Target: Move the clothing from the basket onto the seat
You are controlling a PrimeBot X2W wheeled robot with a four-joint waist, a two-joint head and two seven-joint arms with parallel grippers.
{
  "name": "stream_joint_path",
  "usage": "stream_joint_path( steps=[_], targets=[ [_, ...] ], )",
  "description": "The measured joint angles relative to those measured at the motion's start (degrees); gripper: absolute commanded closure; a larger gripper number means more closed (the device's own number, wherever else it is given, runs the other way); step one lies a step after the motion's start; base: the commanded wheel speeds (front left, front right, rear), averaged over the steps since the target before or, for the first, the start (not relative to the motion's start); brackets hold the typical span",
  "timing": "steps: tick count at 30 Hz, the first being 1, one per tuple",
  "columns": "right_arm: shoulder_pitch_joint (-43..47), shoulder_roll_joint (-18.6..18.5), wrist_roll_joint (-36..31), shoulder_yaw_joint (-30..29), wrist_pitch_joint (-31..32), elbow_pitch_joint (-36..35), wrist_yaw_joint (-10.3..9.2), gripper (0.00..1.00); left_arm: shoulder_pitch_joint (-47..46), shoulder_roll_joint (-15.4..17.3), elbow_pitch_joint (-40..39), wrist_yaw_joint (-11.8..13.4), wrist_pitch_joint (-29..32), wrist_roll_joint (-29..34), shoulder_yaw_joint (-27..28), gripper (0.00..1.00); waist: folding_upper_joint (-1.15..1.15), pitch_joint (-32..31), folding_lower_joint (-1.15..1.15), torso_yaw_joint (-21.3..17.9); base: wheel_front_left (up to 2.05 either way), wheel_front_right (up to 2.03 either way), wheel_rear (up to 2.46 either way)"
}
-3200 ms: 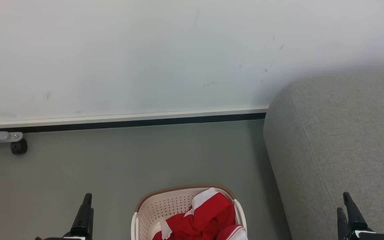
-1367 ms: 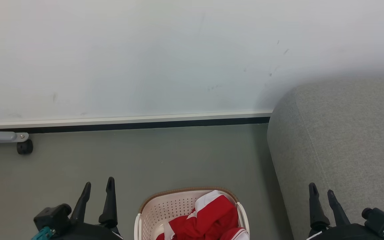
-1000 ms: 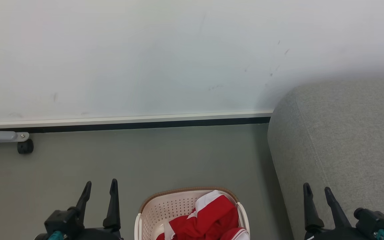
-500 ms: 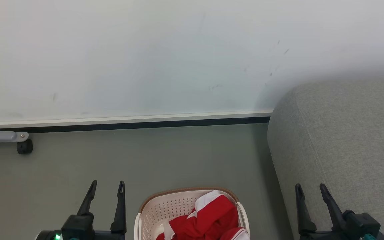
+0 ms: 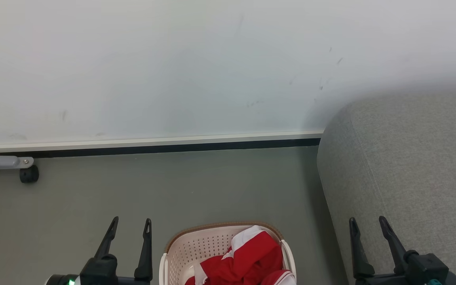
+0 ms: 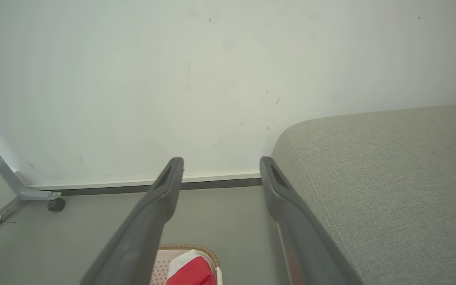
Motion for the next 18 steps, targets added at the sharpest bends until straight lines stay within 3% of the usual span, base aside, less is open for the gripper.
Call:
stream_joint_path(
  steps=[18],
  targets=[
    [0.67,0.05,-0.79,-1.03,0.00,-0.24,0.09,0.00,0.00,-0.51,0.77,-0.58,-0.01,0.13,0.85,0.00,0.00,0.27,0.00,0.04,0.00,0.00,0.00]
  ],
)
